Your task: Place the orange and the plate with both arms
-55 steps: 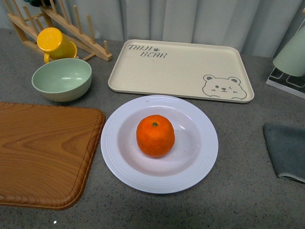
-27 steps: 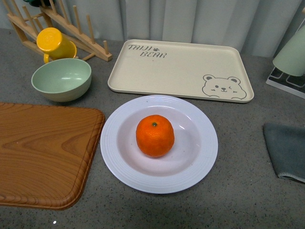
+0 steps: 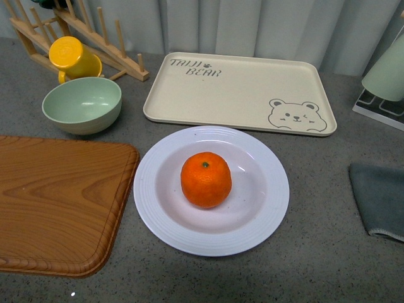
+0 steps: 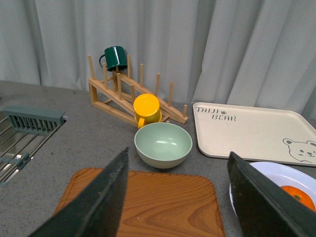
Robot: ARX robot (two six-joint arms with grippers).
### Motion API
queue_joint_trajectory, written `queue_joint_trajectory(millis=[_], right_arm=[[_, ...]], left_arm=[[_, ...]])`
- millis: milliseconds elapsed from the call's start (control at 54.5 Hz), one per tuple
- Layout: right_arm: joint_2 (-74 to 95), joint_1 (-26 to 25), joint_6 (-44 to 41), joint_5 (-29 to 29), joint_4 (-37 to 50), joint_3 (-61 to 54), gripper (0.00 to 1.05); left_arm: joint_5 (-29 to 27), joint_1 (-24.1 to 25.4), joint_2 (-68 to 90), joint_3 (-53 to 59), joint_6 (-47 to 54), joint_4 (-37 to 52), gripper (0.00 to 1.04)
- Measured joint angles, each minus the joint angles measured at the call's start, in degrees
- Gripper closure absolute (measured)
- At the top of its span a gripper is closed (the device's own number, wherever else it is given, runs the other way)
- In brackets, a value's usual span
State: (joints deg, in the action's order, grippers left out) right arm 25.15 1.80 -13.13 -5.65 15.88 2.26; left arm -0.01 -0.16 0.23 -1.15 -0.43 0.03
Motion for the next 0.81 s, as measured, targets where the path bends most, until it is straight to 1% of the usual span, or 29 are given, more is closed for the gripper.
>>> queue_joint_trajectory(millis=[18, 55, 73, 110, 128, 183, 220, 312, 385, 458, 532, 550, 587, 752, 807], right_arm=[[1.7, 0.2, 0.2, 0.1, 1.3, 0.3, 0.09], [10.5, 1.1, 1.8, 0.0, 7.4, 2.4, 0.09], [12.3, 1.3, 2.3, -0.1, 8.5, 2.9, 0.09], [19.5, 1.9, 4.3, -0.7, 11.9, 5.1, 0.09], [21.3, 2.1, 4.9, -1.0, 12.2, 5.8, 0.09], [32.2, 2.4, 9.4, -4.0, 11.0, 10.4, 0.09], [37.6, 2.5, 11.8, -5.4, 10.4, 12.5, 0.09], [51.2, 2.6, 18.4, -9.9, 8.2, 18.1, 0.09], [63.7, 2.8, 25.4, -16.3, 3.9, 24.9, 0.09], [71.5, 2.9, 29.5, -20.3, 1.4, 29.4, 0.09], [77.0, 2.8, 32.7, -24.2, -0.4, 33.1, 0.09], [79.5, 2.8, 34.6, -26.2, -1.4, 34.9, 0.09], [83.3, 2.7, 36.7, -28.4, -2.1, 37.6, 0.09], [92.2, 2.8, 44.5, -36.0, -2.7, 44.2, 0.09], [94.2, 2.9, 47.0, -37.5, -3.0, 45.9, 0.09]], left_arm=[[0.0, 0.0, 0.0, 0.0, 0.0, 0.0, 0.39], [0.0, 0.0, 0.0, 0.0, 0.0, 0.0, 0.31], [0.0, 0.0, 0.0, 0.0, 0.0, 0.0, 0.29], [0.0, 0.0, 0.0, 0.0, 0.0, 0.0, 0.22], [0.0, 0.0, 0.0, 0.0, 0.0, 0.0, 0.20], [0.0, 0.0, 0.0, 0.0, 0.0, 0.0, 0.09], [0.0, 0.0, 0.0, 0.0, 0.1, 0.0, 0.05], [0.0, 0.0, 0.0, 0.0, 0.2, 0.0, 0.07], [0.0, 0.0, 0.0, 0.0, 0.2, 0.0, 0.07], [0.0, 0.0, 0.0, 0.0, 0.2, 0.0, 0.07], [0.0, 0.0, 0.0, 0.0, 0.2, 0.0, 0.07], [0.0, 0.0, 0.0, 0.0, 0.2, 0.0, 0.07], [0.0, 0.0, 0.0, 0.0, 0.2, 0.0, 0.07], [0.0, 0.0, 0.0, 0.0, 0.2, 0.0, 0.07], [0.0, 0.0, 0.0, 0.0, 0.2, 0.0, 0.07]])
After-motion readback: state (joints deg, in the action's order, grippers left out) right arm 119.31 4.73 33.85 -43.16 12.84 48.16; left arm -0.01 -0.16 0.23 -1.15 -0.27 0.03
